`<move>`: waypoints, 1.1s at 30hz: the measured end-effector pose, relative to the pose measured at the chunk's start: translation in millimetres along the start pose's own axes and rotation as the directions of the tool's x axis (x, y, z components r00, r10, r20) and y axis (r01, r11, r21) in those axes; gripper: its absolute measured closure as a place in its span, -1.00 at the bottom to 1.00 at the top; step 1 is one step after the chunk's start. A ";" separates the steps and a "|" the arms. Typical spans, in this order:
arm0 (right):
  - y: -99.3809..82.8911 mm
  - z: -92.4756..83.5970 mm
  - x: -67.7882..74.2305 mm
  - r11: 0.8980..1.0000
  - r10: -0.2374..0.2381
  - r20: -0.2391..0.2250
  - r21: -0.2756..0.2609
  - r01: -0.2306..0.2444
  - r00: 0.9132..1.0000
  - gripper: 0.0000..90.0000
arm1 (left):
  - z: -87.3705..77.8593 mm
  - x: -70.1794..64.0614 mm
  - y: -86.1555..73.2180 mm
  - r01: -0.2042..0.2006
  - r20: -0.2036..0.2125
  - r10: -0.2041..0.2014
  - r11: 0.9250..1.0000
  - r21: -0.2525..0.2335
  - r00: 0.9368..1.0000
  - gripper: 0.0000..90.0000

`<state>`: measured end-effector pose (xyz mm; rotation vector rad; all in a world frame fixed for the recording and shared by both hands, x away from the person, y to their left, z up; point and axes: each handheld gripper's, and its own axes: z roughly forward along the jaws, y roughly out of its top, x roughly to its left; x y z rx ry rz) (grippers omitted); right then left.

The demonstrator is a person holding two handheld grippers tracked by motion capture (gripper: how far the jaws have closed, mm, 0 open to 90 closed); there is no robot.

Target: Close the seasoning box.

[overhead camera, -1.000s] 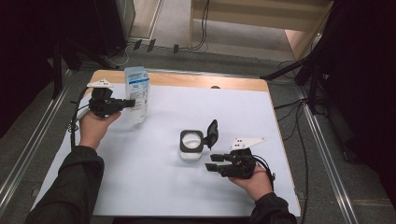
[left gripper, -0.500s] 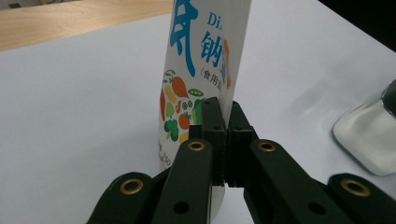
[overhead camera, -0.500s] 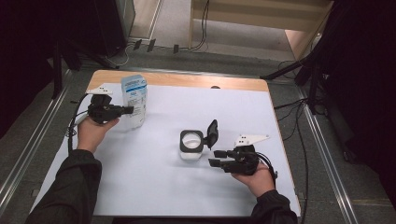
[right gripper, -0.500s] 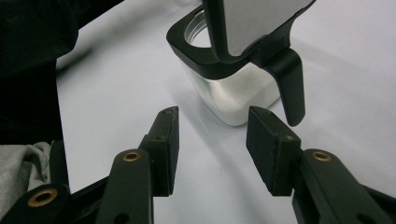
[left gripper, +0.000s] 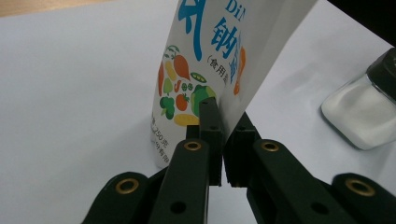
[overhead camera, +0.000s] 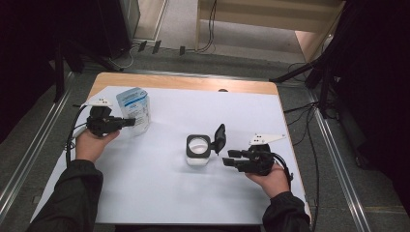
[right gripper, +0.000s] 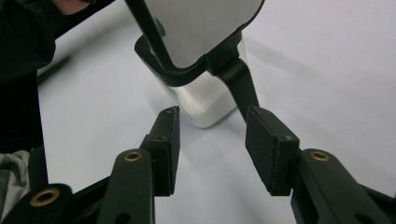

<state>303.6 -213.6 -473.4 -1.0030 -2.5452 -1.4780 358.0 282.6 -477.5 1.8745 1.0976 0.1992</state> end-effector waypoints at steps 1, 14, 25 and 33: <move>0.4 -0.1 -0.7 1.000 0.000 0.001 -0.005 0.000 1.000 0.26 | -0.3 -0.4 -0.3 0.002 0.001 -0.002 1.000 0.001 1.000 0.97; 7.6 2.7 -5.8 1.000 0.013 0.021 -0.019 -0.013 1.000 0.29 | -3.5 -0.4 -2.6 -0.006 0.002 0.007 1.000 -0.013 1.000 0.88; 11.1 3.2 -7.6 0.999 0.023 0.025 -0.032 -0.023 0.999 0.31 | -5.7 -2.1 -2.2 -0.003 -0.011 0.003 1.000 -0.017 1.000 0.51; 15.5 -1.3 -8.2 0.996 0.034 0.045 -0.078 -0.031 0.998 0.51 | -8.0 -5.3 -1.5 0.006 0.016 -0.006 1.000 -0.008 1.000 0.16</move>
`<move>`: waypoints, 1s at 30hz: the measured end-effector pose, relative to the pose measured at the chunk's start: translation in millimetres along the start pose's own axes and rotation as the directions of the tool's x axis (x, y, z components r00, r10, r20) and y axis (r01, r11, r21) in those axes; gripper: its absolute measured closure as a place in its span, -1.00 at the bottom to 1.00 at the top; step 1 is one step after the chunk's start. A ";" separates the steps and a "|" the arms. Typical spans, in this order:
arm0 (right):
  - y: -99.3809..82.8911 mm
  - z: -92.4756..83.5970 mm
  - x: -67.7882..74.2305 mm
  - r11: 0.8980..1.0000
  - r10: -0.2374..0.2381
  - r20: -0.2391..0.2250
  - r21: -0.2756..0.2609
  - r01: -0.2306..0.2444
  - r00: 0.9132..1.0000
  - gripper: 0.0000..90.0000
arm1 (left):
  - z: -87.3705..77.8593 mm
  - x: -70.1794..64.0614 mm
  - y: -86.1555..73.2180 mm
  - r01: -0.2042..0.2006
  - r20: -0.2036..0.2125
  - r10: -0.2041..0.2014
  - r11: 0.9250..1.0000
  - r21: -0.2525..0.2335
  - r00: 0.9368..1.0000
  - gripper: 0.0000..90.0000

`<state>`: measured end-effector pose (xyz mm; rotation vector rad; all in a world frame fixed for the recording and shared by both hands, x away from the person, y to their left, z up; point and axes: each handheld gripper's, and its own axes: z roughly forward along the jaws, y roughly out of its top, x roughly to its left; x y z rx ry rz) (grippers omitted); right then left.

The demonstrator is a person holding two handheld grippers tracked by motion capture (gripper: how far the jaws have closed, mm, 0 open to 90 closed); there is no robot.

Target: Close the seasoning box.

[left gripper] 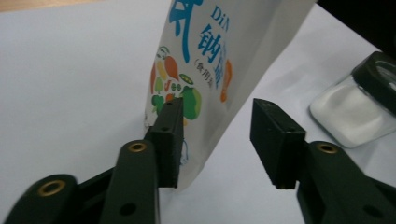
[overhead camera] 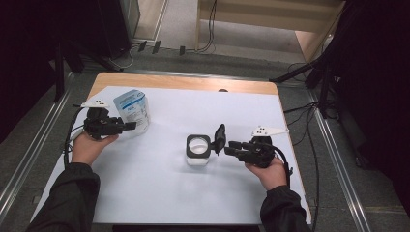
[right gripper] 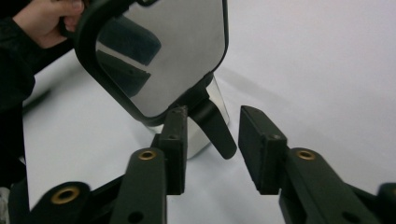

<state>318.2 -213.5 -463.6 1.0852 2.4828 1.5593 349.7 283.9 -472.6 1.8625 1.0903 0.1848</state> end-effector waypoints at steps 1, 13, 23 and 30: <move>0.5 0.1 0.0 1.000 -0.005 0.002 -0.009 0.005 1.000 0.55 | -0.1 -0.6 0.0 -0.009 -0.007 0.009 1.000 0.004 1.000 0.13; 14.0 3.7 2.1 0.999 0.022 -0.029 -0.043 -0.023 0.999 1.00 | -3.9 1.5 -5.2 -0.005 -0.029 0.006 1.000 0.016 1.000 -0.14; 19.7 13.8 5.2 0.999 0.011 -0.033 -0.039 -0.013 0.999 1.00 | -13.9 1.1 -9.6 0.028 -0.019 -0.028 1.000 0.002 0.999 -0.16; 21.4 15.0 7.2 0.999 0.012 -0.029 -0.042 -0.013 1.000 1.00 | -16.5 0.6 -14.4 0.037 -0.011 -0.037 0.999 0.031 0.999 -0.19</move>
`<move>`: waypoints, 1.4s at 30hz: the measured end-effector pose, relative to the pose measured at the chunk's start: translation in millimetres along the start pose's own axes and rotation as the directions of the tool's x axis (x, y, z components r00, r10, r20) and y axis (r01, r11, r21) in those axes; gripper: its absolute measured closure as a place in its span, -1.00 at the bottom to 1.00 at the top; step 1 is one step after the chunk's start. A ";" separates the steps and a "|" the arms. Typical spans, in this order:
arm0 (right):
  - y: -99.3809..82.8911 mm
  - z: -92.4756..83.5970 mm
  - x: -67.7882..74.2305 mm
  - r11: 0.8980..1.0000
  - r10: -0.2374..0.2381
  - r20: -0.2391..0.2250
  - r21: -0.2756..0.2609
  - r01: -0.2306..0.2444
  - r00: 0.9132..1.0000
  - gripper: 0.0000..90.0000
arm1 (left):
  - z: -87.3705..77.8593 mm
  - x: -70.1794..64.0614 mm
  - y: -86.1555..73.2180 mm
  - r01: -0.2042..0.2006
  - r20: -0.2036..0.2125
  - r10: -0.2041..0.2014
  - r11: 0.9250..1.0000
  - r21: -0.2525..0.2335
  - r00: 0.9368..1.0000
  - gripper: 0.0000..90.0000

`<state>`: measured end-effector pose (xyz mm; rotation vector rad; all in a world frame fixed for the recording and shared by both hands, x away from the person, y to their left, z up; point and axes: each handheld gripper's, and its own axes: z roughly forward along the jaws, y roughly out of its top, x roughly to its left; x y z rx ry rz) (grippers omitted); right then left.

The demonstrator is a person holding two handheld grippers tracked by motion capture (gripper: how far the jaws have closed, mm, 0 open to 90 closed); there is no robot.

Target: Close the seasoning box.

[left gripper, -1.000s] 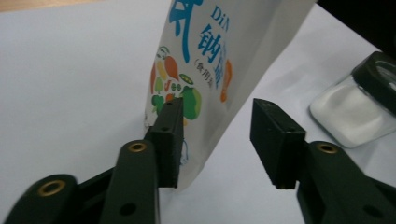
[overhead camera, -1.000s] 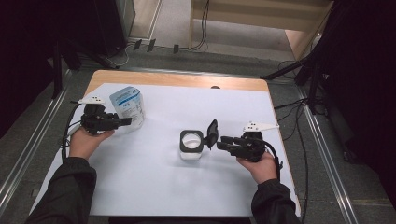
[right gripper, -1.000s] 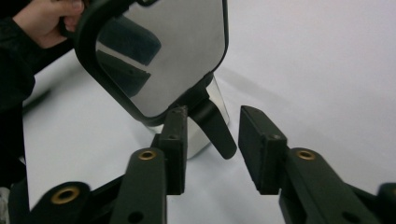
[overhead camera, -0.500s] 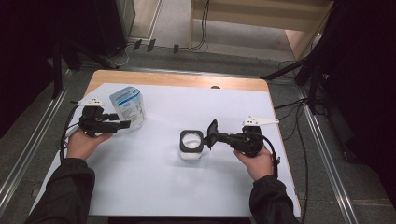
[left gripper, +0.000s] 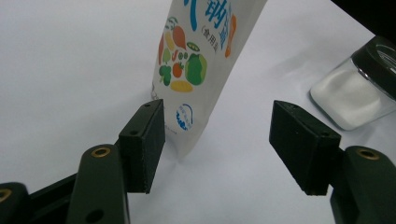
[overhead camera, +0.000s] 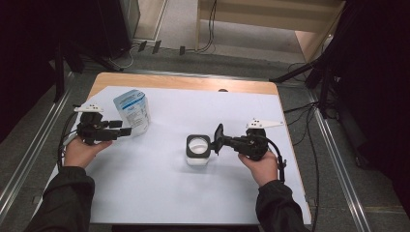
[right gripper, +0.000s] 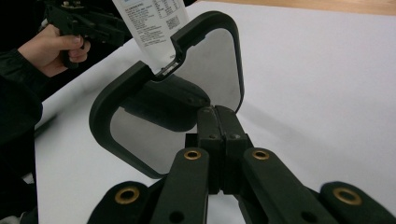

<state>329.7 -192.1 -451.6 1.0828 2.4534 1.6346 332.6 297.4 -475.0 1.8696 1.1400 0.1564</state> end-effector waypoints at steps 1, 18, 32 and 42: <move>0.4 0.7 0.2 1.000 -0.003 0.003 -0.002 0.003 1.000 1.00 | -0.8 -0.3 -0.9 -0.002 -0.002 0.002 1.000 0.003 1.000 -0.19; 8.8 26.7 12.5 0.999 -0.039 -0.024 0.032 0.040 0.999 1.00 | -9.5 -2.9 -9.7 -0.012 -0.001 0.012 1.000 -0.013 1.000 -0.17; 6.5 21.7 9.0 0.996 -0.094 0.014 0.008 0.094 0.995 0.36 | -9.8 -3.5 -12.1 -0.023 -0.001 0.023 1.000 -0.003 1.000 -0.18; 0.6 2.8 -7.5 0.998 -0.052 0.074 -0.023 0.054 0.996 0.20 | -9.1 -2.5 -12.4 -0.023 -0.016 0.023 1.000 -0.003 1.000 -0.19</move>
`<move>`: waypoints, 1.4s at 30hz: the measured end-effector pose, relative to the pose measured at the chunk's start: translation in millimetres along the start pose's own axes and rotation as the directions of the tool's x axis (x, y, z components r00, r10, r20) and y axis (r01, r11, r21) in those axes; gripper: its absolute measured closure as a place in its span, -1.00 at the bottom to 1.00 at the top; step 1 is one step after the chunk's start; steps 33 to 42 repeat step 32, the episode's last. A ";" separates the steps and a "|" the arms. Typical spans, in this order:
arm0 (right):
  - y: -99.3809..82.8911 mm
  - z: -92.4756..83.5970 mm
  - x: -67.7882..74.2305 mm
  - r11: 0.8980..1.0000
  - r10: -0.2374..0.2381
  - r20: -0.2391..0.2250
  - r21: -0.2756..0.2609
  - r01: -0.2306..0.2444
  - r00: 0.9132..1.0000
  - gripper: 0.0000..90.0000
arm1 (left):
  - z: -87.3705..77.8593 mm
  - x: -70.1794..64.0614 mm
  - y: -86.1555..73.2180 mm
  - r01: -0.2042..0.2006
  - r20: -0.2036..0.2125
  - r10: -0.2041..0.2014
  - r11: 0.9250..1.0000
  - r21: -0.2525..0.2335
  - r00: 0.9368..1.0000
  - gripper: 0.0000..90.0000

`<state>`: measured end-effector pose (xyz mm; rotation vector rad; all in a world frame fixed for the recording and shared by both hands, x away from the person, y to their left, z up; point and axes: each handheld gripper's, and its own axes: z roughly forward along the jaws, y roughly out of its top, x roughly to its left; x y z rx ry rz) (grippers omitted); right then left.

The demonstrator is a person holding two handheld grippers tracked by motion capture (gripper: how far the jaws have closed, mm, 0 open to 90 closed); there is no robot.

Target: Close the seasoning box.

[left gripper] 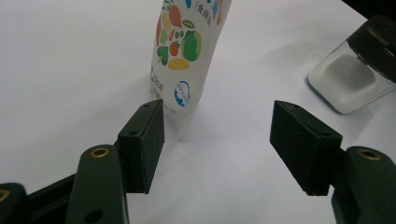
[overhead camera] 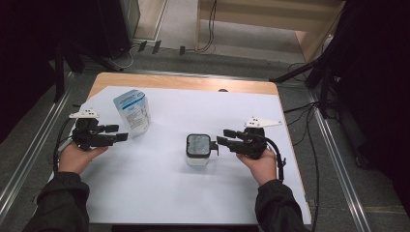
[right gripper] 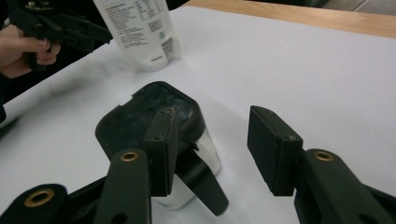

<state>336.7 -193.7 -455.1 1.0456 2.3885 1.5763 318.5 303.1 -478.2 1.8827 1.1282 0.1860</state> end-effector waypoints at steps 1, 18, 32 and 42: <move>-1.2 -2.3 -2.3 1.000 0.004 0.008 -0.008 -0.004 1.000 0.19 | 0.0 0.2 0.0 0.001 0.002 -0.001 1.000 -0.002 1.000 -0.19; -18.1 -22.2 -36.4 0.998 0.068 0.141 -0.003 -0.069 0.988 0.11 | 1.6 0.8 -0.5 -0.002 0.014 0.002 1.000 0.004 1.000 -0.19; -24.2 -23.6 -42.0 0.996 0.085 0.162 0.005 -0.087 0.983 0.11 | 4.0 2.5 -1.3 0.006 0.016 -0.006 1.000 0.014 1.000 -0.21; -24.2 -23.6 -42.0 0.996 0.085 0.162 0.005 -0.087 0.983 0.11 | 4.0 2.5 -1.3 0.006 0.016 -0.006 1.000 0.014 1.000 -0.21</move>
